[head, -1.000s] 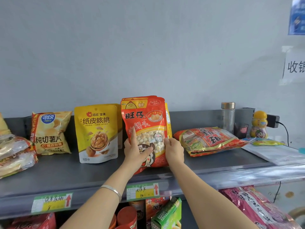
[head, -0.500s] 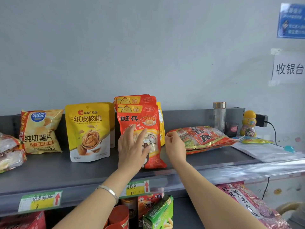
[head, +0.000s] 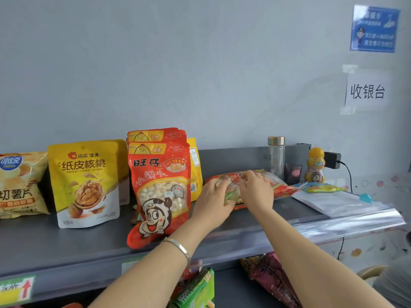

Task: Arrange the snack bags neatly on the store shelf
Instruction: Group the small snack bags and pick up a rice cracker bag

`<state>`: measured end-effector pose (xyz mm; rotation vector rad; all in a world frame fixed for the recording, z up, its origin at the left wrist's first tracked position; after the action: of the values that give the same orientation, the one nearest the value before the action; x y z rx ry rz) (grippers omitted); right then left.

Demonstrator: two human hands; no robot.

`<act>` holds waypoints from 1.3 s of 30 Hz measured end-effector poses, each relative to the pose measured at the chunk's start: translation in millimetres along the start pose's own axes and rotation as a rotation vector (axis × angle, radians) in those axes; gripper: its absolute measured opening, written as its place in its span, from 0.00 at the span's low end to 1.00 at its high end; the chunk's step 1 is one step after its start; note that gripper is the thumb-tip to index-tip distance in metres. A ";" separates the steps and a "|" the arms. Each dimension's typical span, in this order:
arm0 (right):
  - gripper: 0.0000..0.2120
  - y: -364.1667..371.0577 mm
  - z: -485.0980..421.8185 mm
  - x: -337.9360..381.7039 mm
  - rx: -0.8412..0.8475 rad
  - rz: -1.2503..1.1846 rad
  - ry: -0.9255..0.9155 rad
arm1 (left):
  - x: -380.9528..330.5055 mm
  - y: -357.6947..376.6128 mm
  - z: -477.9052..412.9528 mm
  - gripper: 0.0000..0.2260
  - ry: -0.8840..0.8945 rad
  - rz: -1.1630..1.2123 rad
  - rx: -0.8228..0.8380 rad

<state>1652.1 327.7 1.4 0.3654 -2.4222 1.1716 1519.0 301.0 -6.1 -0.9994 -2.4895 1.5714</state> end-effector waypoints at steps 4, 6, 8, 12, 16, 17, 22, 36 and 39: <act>0.16 3.2 -6.2 -24.1 0.048 0.203 0.103 | 26.2 37.1 -21.7 0.29 -0.299 0.381 0.068; 0.19 -0.2 -11.3 -43.1 0.095 0.195 0.223 | 35.0 52.3 -26.7 0.29 -0.443 0.690 0.072; 0.22 1.9 -12.3 -62.6 0.173 0.200 0.338 | 39.4 68.9 -28.5 0.25 -0.567 1.012 0.066; 0.26 18.6 -3.2 -85.0 0.360 0.155 0.436 | 50.2 91.8 -32.2 0.25 -0.800 1.295 0.037; 0.28 18.3 -2.1 -91.5 0.399 0.056 0.460 | 46.6 104.7 -49.2 0.31 -0.867 1.382 0.105; 0.28 18.1 -2.1 -93.0 0.392 0.031 0.462 | 40.9 103.4 -50.4 0.31 -0.868 1.358 0.126; 0.26 16.9 -3.3 -100.1 0.327 -0.090 0.496 | 17.3 93.3 -54.1 0.23 -0.725 1.318 0.143; 0.23 -15.3 10.8 -75.1 -0.253 -1.131 0.483 | -60.8 -10.3 -41.0 0.12 0.002 0.877 -0.064; 0.23 -27.5 12.0 -45.8 -0.258 -1.209 0.383 | -56.1 -34.1 -27.4 0.11 0.010 0.985 -0.112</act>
<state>1700.3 303.8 -8.5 1.1588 -1.4848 0.3182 1556.2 283.4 52.0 -2.4771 -2.1611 1.5210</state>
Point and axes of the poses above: each hand's wrist, its own z-axis away from the middle knuckle, its own y-axis out of the palm, x = y × z, the point moved 8 cm from there along -z, towards the middle knuckle, and after that the axes turned 5 degrees about x, right-handed, at the moved point
